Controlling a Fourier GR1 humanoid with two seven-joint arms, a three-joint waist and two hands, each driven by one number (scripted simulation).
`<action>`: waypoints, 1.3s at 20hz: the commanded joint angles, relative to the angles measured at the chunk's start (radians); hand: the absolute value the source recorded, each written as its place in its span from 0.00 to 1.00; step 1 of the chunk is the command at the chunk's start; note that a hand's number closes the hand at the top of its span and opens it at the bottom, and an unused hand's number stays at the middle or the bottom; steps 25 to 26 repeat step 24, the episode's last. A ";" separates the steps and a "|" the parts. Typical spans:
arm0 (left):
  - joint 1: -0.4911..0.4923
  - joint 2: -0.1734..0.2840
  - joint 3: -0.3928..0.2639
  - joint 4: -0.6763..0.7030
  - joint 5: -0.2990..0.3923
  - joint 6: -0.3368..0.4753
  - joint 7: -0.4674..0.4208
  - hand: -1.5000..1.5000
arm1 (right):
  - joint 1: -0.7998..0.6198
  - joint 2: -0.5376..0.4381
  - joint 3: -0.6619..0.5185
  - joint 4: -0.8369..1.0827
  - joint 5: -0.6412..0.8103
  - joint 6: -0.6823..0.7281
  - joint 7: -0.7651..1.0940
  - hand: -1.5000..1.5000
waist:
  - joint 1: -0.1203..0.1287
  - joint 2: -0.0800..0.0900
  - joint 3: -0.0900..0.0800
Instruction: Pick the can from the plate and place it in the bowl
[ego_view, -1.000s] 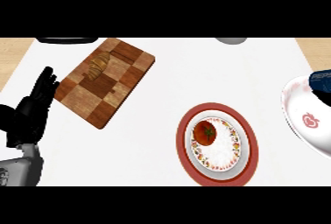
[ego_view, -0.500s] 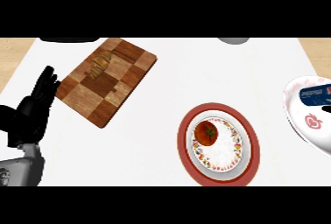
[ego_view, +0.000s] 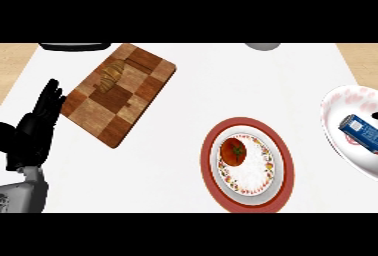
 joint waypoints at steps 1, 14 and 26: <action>0.010 0.006 0.003 0.007 0.001 -0.010 -0.019 0.50 | -0.025 -0.027 -0.167 0.026 -0.189 0.057 -0.070 0.00 | -0.012 -0.002 0.000; 0.012 -0.022 0.000 0.012 -0.015 0.012 -0.041 0.50 | 0.324 -0.312 -0.356 0.295 -0.394 0.490 -0.296 0.00 | -0.011 0.002 0.001; 0.040 -0.022 0.000 -0.003 -0.015 -0.004 -0.049 0.50 | 0.454 -0.390 -0.386 0.379 -0.482 0.723 -0.416 0.00 | -0.008 0.000 0.001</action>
